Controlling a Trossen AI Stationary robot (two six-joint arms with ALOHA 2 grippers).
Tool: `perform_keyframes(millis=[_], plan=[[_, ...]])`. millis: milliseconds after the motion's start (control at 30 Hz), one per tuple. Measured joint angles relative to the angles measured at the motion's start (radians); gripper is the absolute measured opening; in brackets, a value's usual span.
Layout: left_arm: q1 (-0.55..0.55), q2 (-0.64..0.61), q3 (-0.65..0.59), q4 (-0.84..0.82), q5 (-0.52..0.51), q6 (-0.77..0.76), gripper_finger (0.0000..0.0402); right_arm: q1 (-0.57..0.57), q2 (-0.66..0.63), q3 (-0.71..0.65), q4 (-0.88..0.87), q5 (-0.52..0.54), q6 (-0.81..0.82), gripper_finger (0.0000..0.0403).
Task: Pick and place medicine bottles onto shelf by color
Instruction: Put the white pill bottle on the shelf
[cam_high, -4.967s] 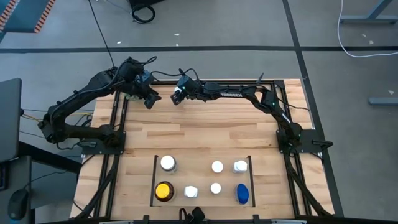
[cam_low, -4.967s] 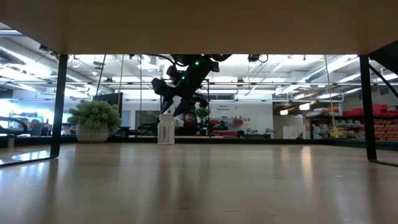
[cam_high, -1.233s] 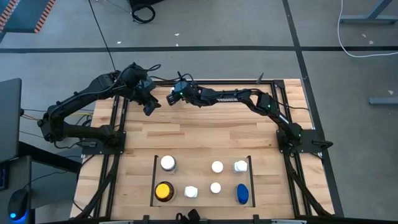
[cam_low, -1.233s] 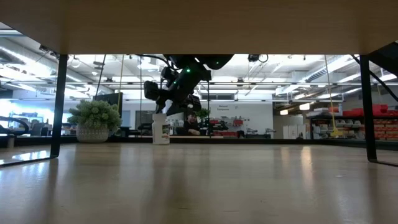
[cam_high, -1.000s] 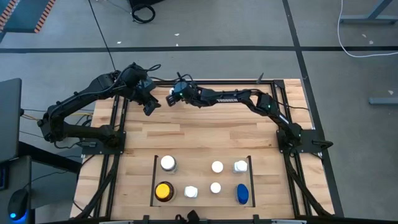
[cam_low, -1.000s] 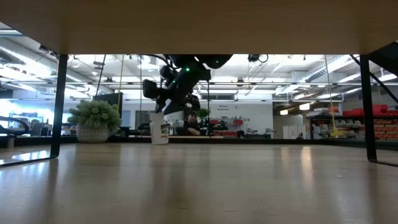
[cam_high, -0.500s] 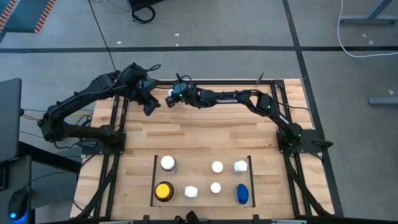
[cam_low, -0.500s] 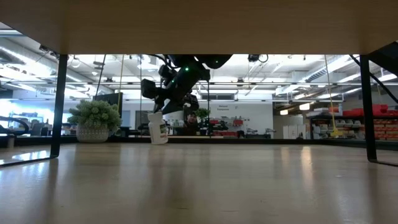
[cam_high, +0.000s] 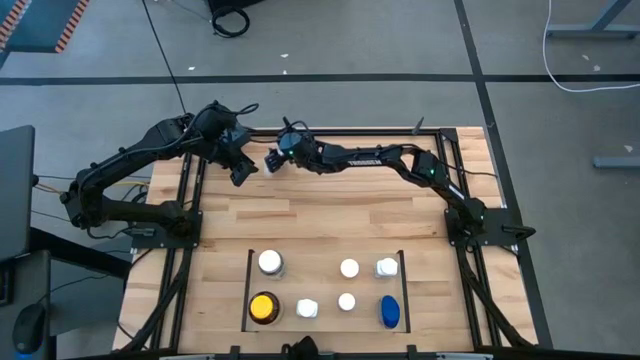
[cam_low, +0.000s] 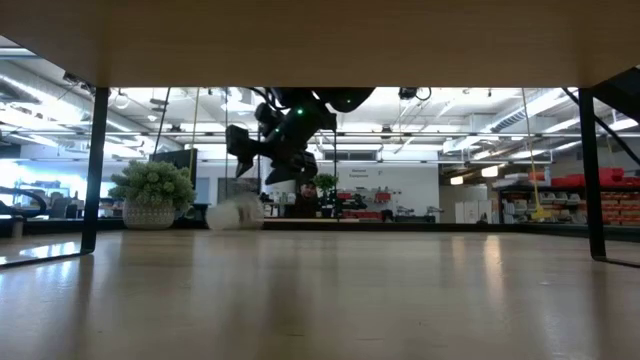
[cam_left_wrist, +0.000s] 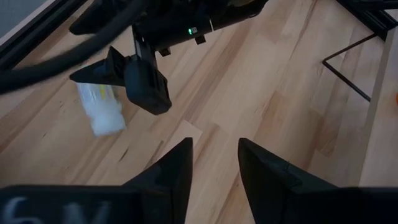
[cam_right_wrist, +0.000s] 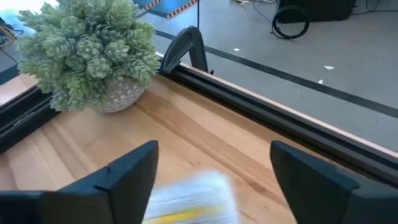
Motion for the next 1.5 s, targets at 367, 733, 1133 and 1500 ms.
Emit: perform_keyframes(millis=[367, 733, 1133, 1500], plan=[[0.000, 0.000, 0.000, 0.000, -0.012, 0.028, 0.0133, 0.001, 0.000, 0.000, -0.012, -0.086, -0.001, 0.0341], [0.051, 0.029, 0.000, -0.264, -0.127, 0.095, 0.0154, 0.092, 0.000, 0.000, -0.013, -0.237, 0.007, 0.0339], [0.112, 0.125, -0.141, -0.379, -0.007, 0.278, 0.0240, 0.153, -0.007, 0.001, -0.062, -0.395, 0.121, 0.0339], [0.032, 0.008, -0.316, -0.330, 0.100, 0.236, 0.0256, 0.138, -0.007, 0.001, -0.319, -0.573, 0.225, 0.0339]])
